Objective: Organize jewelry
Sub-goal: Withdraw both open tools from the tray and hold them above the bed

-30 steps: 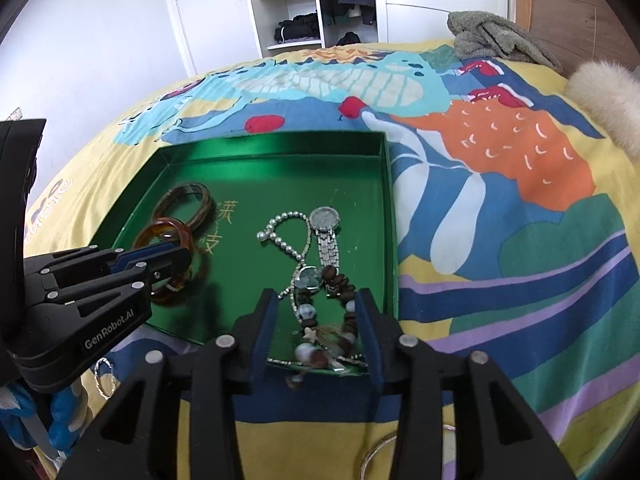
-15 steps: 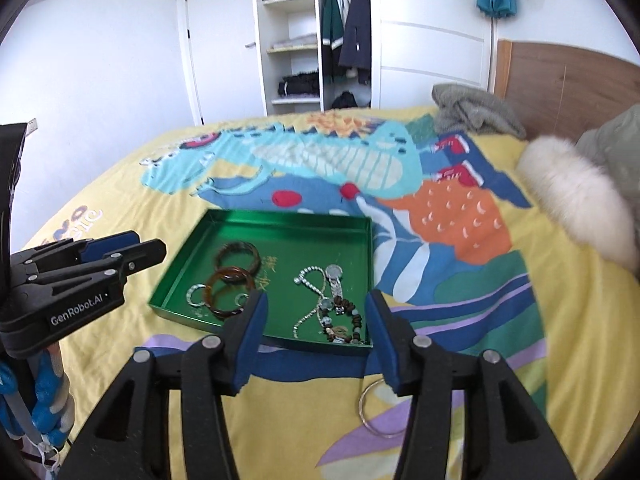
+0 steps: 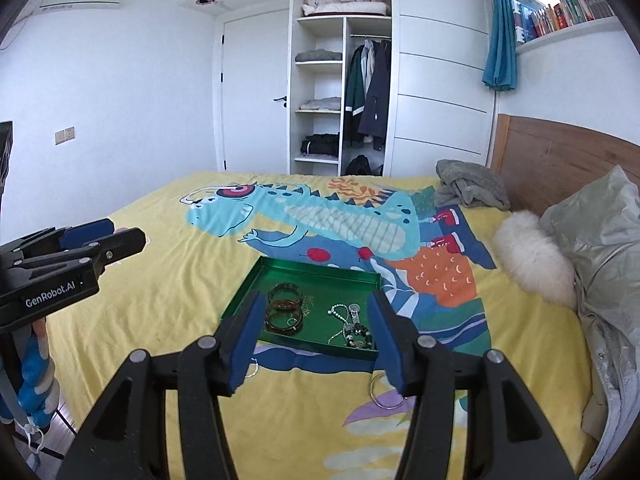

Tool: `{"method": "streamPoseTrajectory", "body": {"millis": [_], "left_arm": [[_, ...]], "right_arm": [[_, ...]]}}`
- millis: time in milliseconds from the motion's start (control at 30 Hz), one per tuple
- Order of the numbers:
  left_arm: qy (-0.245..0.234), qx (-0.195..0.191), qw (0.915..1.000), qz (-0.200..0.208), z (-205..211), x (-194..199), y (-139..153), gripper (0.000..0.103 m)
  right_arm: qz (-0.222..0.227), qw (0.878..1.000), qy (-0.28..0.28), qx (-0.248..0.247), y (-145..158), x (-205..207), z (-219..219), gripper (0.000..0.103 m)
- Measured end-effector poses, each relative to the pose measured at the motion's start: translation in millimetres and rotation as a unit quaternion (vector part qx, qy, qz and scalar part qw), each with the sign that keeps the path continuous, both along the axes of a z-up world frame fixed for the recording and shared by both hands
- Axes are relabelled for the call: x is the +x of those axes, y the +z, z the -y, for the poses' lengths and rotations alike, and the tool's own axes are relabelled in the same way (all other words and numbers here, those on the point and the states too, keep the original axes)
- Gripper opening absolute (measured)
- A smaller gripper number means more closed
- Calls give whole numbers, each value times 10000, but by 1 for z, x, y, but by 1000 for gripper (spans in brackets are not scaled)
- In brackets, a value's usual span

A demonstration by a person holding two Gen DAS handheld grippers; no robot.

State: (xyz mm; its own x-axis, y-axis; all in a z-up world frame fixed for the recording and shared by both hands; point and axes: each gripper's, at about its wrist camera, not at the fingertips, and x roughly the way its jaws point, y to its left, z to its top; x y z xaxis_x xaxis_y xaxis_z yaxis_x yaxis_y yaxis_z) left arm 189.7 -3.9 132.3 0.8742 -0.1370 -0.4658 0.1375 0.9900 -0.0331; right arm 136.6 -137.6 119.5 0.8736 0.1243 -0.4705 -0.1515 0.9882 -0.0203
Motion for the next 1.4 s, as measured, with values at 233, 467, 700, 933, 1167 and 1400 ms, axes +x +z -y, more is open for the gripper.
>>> {"method": "streamPoseTrajectory", "body": {"millis": [233, 467, 700, 933, 1167, 1400], "left_arm": [[259, -19, 9996, 73, -15, -35, -1, 57], [483, 5, 9987, 159, -22, -57, -5, 57], [693, -13, 9975, 121, -21, -73, -20, 57], [905, 217, 9946, 459, -10, -103, -14, 65], [909, 260, 9929, 718, 1, -134, -5, 69], [940, 376, 9906, 921, 8, -155, -3, 73]], "right_arm": [[157, 9998, -133, 67, 5, -43, 7, 53], [176, 9993, -251, 205, 0, -71, 24, 53], [152, 9988, -358, 303, -15, -87, 32, 53], [304, 9985, -283, 368, -17, -113, 29, 53], [522, 9973, -303, 421, -10, -139, 28, 54], [626, 9970, -327, 324, -10, -150, 21, 54]]}}
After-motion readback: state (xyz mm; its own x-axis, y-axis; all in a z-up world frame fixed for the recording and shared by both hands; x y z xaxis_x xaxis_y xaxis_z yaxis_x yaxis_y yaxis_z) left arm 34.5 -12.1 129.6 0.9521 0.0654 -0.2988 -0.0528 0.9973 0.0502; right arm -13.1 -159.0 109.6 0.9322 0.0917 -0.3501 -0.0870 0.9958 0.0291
